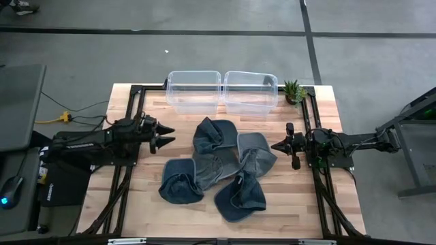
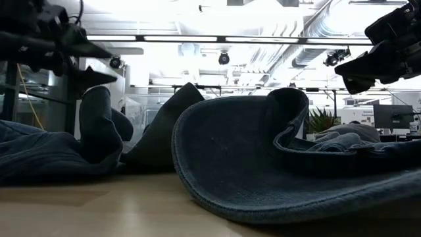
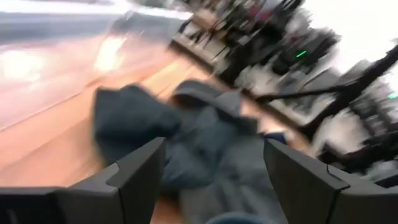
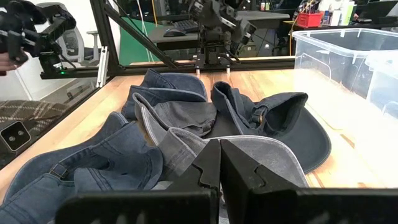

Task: Pick and place caps into container
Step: Put the bottom left dark blue cap into the left transparent container

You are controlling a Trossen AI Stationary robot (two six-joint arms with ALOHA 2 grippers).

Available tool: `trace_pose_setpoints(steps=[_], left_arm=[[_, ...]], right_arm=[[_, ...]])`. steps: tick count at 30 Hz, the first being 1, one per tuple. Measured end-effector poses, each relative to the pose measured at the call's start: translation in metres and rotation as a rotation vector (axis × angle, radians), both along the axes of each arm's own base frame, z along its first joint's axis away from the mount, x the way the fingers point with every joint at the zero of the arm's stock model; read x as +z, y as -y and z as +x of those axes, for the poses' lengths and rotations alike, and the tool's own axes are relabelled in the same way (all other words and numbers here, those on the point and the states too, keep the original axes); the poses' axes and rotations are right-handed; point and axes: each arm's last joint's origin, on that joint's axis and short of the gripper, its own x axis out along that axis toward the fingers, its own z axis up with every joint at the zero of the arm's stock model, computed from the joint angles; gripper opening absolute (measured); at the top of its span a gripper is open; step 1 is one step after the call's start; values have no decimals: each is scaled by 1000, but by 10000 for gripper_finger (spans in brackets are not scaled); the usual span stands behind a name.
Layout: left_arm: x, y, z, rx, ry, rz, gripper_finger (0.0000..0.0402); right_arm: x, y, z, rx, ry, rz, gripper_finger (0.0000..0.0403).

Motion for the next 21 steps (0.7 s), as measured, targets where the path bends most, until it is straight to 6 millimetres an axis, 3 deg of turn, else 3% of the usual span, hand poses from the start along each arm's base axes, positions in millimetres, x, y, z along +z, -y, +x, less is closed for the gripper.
trace_pose_setpoints(steps=[6,13,16,21], left_arm=[[27,-2,1,63,-218,-25,243],[59,-1,-5,134,-459,-253,240],[56,1,-7,149,-483,-361,240],[29,9,-12,171,-605,-540,240]], right_arm=[[0,0,0,0,0,0,0],[0,0,0,0,0,0,0],[0,0,0,0,1,0,0],[0,0,0,0,0,0,0]])
